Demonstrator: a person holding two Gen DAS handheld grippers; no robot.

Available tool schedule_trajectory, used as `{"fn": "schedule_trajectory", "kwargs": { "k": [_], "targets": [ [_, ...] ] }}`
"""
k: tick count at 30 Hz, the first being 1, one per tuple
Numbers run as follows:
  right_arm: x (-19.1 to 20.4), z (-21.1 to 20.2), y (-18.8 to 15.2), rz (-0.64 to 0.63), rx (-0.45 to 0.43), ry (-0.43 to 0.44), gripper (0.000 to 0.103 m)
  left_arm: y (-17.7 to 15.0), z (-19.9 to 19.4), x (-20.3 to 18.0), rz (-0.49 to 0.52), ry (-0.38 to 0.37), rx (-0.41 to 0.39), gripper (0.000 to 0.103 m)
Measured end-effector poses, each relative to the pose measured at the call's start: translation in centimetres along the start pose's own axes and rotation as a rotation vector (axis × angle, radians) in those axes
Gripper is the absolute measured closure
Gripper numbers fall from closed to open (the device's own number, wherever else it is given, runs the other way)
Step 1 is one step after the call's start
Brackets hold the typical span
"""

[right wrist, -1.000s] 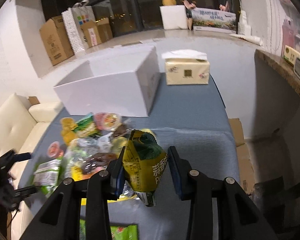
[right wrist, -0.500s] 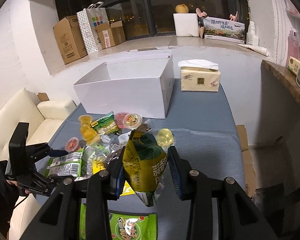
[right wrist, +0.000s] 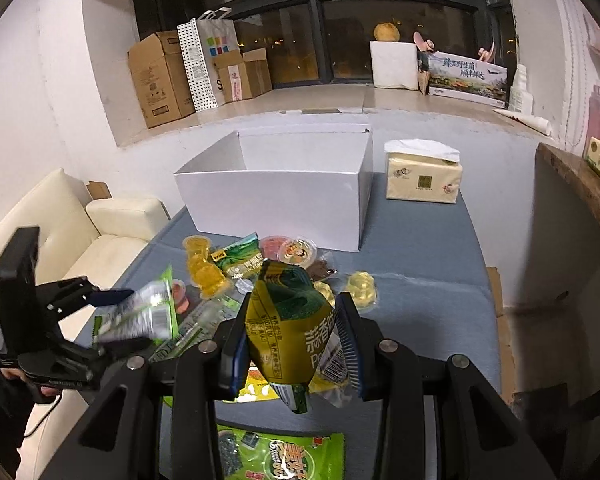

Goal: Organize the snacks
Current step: 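Grasp the green seaweed pack with the right gripper while the left grasps the green stick pack, then drop the green stick pack and seaweed pack into the white box with both grippers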

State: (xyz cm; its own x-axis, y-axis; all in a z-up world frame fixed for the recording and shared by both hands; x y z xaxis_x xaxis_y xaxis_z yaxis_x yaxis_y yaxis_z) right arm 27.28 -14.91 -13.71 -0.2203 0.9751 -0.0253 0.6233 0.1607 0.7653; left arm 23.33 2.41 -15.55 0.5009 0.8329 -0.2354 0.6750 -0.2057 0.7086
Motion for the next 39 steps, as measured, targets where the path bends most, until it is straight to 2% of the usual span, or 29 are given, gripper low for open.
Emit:
{"fn": "schedule_trajectory", "kwargs": {
  "k": [1,7,12,18,19,22,25,31,33,34,36,38,39],
  "targets": [
    [0.2,-0.1,0.1,-0.001,-0.005,0.0,0.061,0.7,-0.7,0.0,-0.032,0.044,-0.036,0.033],
    [0.9,-0.4,1.3,-0.011,-0.03,-0.005,0.061,4.2,-2.9,-0.8,-0.106,0.134,-0.159,0.034],
    [0.9,-0.5,3.3,-0.01,-0.066,-0.019,0.061,7.4,-3.7,-0.4,-0.152,0.146,-0.229,0.034],
    [0.1,1.5,8.8,0.057,-0.093,0.004,0.061,13.4,-2.6,3.5,-0.209,0.13,-0.274,0.033],
    [0.0,2.2,9.8,0.075,-0.09,0.009,0.061,14.6,-2.3,4.4,-0.21,0.146,-0.279,0.033],
    [-0.1,5.2,12.7,0.102,-0.064,0.007,0.061,18.0,-0.9,7.0,-0.227,0.127,-0.286,0.033],
    [0.2,8.4,15.0,0.094,-0.062,-0.004,0.061,21.1,1.4,9.6,-0.215,0.165,-0.27,0.033],
    [0.9,15.2,17.6,0.088,-0.007,-0.027,0.061,23.8,6.5,14.5,-0.257,0.174,-0.21,0.031],
    [1.0,16.5,17.8,0.1,0.015,-0.007,0.057,23.8,7.8,15.6,-0.271,0.17,-0.184,0.027],
    [0.9,17.1,17.9,0.102,0.021,-0.016,0.053,23.8,8.3,16.2,-0.281,0.176,-0.174,0.02],
    [0.6,17.5,18.0,0.11,0.007,-0.044,0.015,23.6,9.0,16.9,-0.284,0.18,-0.16,0.006],
    [0.1,17.3,18.2,0.136,-0.027,-0.052,0.002,23.4,8.8,17.2,-0.272,0.205,-0.184,0.001],
    [-0.1,17.2,18.2,0.144,-0.028,-0.046,0.0,23.3,8.7,17.3,-0.262,0.21,-0.191,0.0]
  ]
}}
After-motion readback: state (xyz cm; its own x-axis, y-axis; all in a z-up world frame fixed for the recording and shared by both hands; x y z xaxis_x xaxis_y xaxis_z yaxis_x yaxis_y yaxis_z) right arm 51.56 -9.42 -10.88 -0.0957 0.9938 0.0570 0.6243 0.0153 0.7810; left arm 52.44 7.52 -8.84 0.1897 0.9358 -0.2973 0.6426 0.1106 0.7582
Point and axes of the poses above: each gripper's, at about its wrist camera, not at the fingertips, and z roughly the way its jaws point, x to its left, y to its top, the point moved 5 cm from there along z, roughly the way its jaws point, and after that the axes turned 15 degrees about -y, right-handed, at the moved point
